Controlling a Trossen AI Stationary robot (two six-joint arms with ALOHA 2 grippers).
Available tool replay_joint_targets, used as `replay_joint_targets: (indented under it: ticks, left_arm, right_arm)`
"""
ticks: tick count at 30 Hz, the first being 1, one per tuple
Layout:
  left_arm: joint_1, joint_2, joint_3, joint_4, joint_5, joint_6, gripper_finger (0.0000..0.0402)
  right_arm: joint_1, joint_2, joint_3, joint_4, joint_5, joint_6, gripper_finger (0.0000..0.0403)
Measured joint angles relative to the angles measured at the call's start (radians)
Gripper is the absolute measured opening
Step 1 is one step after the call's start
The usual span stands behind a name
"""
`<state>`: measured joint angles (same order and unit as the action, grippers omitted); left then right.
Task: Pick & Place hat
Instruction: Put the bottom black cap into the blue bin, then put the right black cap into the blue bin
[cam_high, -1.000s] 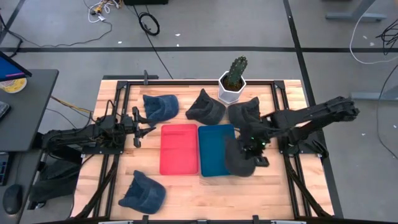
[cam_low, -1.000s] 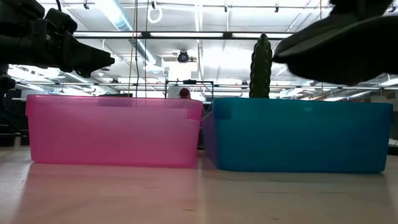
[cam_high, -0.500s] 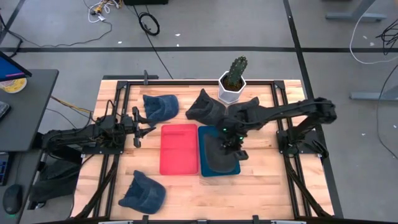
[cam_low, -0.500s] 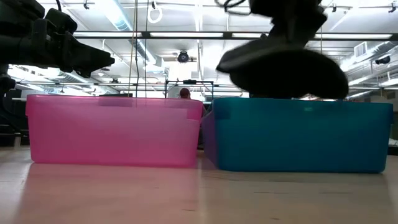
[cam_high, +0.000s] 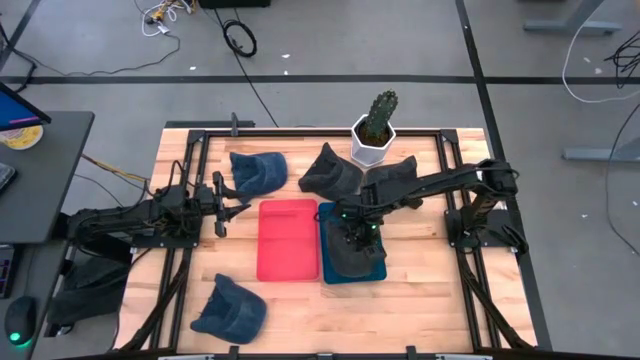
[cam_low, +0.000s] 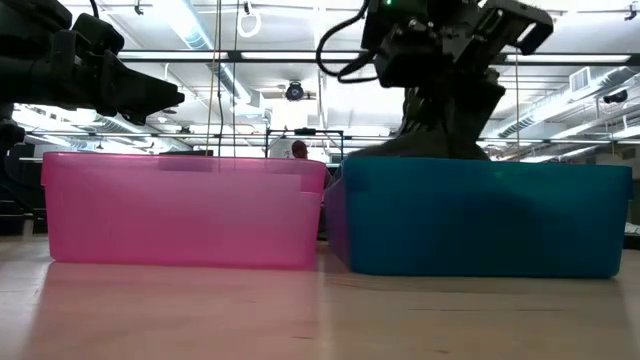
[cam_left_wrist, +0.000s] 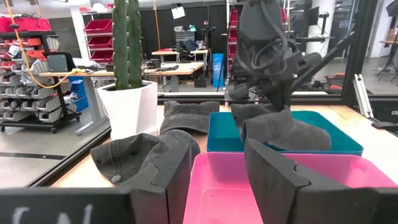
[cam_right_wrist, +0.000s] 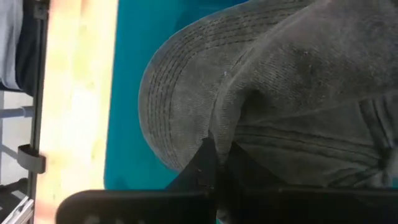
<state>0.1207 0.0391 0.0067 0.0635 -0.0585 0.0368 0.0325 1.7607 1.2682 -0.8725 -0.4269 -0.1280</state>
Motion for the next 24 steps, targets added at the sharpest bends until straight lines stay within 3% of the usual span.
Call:
replay_joint_targets:
  ticks: [5, 24]
  left_arm:
    - [0.0, 0.0, 0.0, 0.0, 0.0, 0.0, 0.0156]
    - [0.0, 0.0, 0.0, 0.0, 0.0, 0.0, 0.0156]
  right_arm:
    - [-0.014, 0.018, 0.0, 0.008, 0.001, 0.007, 0.0014]
    - [-0.068, 0.001, 0.0, -0.109, 0.0, 0.068, 0.0154]
